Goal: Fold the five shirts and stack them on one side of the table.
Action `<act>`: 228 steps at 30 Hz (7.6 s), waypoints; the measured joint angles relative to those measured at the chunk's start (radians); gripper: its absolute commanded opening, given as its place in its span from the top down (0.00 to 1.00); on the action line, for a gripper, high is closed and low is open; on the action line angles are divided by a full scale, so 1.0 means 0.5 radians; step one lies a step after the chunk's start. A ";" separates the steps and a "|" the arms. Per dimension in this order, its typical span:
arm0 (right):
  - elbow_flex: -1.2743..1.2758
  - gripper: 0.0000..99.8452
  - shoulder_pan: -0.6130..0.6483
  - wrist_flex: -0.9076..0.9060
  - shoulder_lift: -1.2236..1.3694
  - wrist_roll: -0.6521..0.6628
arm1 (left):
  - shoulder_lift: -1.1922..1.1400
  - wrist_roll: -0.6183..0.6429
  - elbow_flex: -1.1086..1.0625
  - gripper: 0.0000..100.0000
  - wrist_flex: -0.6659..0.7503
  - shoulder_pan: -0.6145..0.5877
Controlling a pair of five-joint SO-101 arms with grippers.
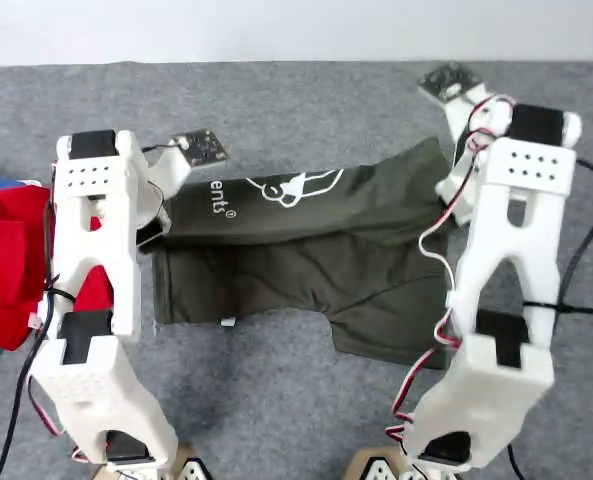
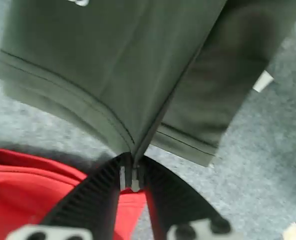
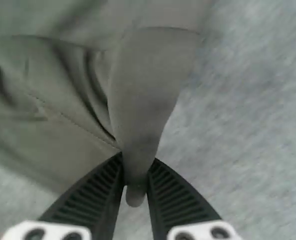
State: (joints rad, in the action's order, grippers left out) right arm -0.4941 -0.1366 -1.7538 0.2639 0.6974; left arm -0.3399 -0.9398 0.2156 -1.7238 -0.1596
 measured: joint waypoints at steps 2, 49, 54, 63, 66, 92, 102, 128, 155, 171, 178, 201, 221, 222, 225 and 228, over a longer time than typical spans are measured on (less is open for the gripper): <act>0.233 0.99 -0.003 0.000 -0.141 0.000 | 0.000 -0.006 -0.049 1.00 0.000 0.000; 1.347 0.77 -0.215 0.000 -0.770 0.184 | 0.341 -0.258 -0.534 0.88 0.000 -0.077; 1.344 0.77 -0.215 0.000 -0.770 0.184 | 0.522 -0.258 -0.534 0.88 0.000 -0.098; 1.022 0.98 -0.178 0.273 -0.700 0.000 | 0.568 0.436 -0.534 1.00 0.273 0.021; 0.979 0.97 -0.163 0.411 -0.657 -0.135 | 0.568 0.783 -0.534 1.00 0.334 0.098; 0.872 0.99 -1.224 0.298 -1.344 -0.270 | 0.310 1.166 -0.331 0.85 0.727 1.774; 0.918 0.99 -1.323 0.193 -1.359 -0.276 | -0.479 1.166 0.494 0.79 0.230 2.059; 0.918 0.99 -1.332 0.098 -1.359 -0.279 | -1.129 1.166 1.169 0.79 0.000 2.145; 0.918 0.99 -1.332 0.098 -1.359 -0.279 | -1.132 1.335 0.973 1.00 0.242 2.133; 0.918 0.99 -1.332 0.098 -1.359 -0.279 | -1.132 1.335 1.534 0.99 0.141 1.811; 0.918 0.99 -1.332 0.098 -1.359 -0.279 | -1.240 1.335 1.550 0.98 0.267 1.688; 0.918 0.99 -1.332 0.061 -1.359 -0.279 | -1.433 1.347 1.734 0.85 0.368 1.393; 0.918 0.99 -1.332 0.031 -1.359 -0.279 | -1.059 1.353 1.703 0.85 -0.003 1.488; 0.918 0.99 -1.332 0.031 -1.359 -0.279 | -1.040 1.356 1.611 0.85 -0.003 1.513; 0.918 0.99 -1.332 0.031 -1.359 -0.279 | -1.013 1.359 1.356 0.85 -0.003 1.534; 0.918 0.99 -1.332 0.031 -1.359 -0.279 | -1.013 1.359 1.178 0.85 0.000 1.516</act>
State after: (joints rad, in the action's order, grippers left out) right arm -0.0353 -0.8025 -1.7384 -0.4158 0.5577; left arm -0.8462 -0.2601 0.8048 -1.7238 0.5984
